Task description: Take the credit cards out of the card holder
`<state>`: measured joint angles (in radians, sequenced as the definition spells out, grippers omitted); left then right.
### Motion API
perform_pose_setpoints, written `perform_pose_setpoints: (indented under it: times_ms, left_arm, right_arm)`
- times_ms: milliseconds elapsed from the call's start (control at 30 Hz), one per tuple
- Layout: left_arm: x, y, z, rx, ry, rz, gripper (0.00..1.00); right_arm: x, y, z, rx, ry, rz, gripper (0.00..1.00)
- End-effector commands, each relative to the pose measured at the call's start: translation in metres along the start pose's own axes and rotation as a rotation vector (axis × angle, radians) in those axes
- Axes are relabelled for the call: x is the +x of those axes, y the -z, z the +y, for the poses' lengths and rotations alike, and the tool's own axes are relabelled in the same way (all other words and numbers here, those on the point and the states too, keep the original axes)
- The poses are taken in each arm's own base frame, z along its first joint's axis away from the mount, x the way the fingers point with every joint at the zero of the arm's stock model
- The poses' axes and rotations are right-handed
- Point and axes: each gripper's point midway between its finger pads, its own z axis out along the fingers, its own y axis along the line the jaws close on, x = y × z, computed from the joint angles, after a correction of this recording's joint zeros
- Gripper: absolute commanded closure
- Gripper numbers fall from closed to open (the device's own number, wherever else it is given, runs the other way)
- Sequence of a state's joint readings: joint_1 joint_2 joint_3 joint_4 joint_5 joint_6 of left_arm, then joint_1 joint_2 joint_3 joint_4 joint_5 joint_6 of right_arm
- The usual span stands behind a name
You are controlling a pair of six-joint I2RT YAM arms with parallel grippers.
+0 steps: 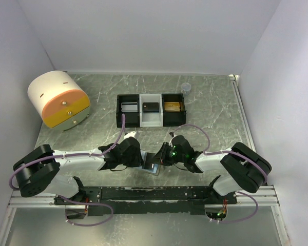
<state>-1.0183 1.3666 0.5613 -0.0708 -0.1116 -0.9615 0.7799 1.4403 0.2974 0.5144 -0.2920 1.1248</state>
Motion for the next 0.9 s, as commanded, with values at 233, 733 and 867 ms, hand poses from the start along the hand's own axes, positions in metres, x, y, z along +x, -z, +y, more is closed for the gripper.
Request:
perform_pose_setpoints:
  times_ms: [233,733,867]
  left_arm:
    - [0.001,0.0,0.005,-0.011,-0.004,-0.012,0.66]
    - [-0.004,0.006,0.007,-0.022,-0.003,-0.035,0.65]
    - [-0.009,0.01,0.008,-0.036,-0.007,-0.049,0.63]
  right_arm:
    - [-0.008,0.002,0.005,-0.008,0.023,-0.037,1.0]
    - [-0.017,0.009,0.007,0.029,0.082,-0.069,1.0]
    - [-0.024,0.014,0.008,0.053,0.108,-0.098,1.0]
